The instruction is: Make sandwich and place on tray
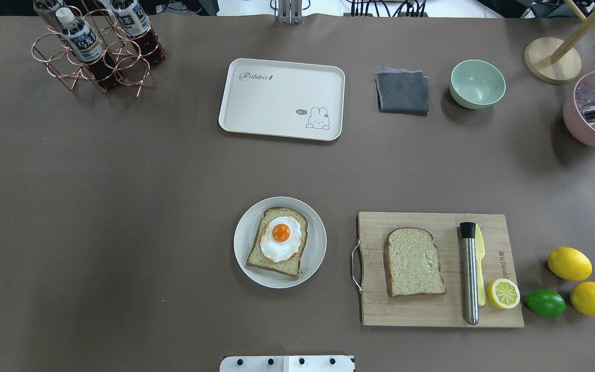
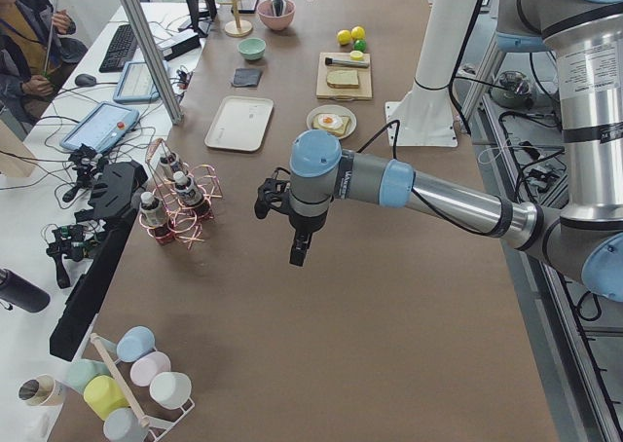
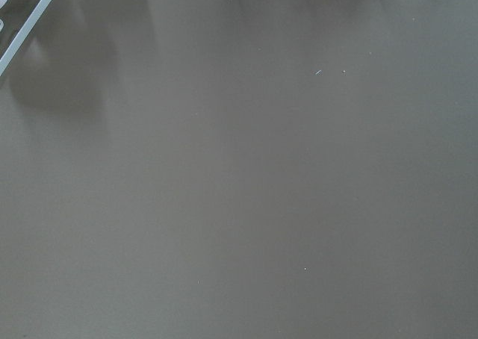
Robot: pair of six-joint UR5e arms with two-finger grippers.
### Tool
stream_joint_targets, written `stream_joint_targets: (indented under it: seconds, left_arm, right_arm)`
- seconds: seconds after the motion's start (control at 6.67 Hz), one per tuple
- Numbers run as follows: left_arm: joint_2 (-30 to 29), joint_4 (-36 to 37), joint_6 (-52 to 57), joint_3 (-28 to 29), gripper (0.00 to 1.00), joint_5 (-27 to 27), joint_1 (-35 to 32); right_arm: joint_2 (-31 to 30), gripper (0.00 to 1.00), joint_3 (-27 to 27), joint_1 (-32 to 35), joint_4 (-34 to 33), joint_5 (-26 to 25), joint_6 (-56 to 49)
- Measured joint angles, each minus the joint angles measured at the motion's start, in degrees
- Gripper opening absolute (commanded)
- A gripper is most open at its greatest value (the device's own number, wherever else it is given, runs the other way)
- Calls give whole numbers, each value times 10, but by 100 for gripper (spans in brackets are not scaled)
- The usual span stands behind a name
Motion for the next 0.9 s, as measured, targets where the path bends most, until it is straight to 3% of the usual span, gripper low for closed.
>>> stream_joint_targets:
  seconds: [0.45,0.9]
  left_arm:
    - [2,-1,1,-2,97,-1,3]
    - [7,-2,2,-1,97,-2,6]
  right_arm:
    - [-4,100,27,-13,0,14,24]
    - [-3,100,139,-134,1,20,272]
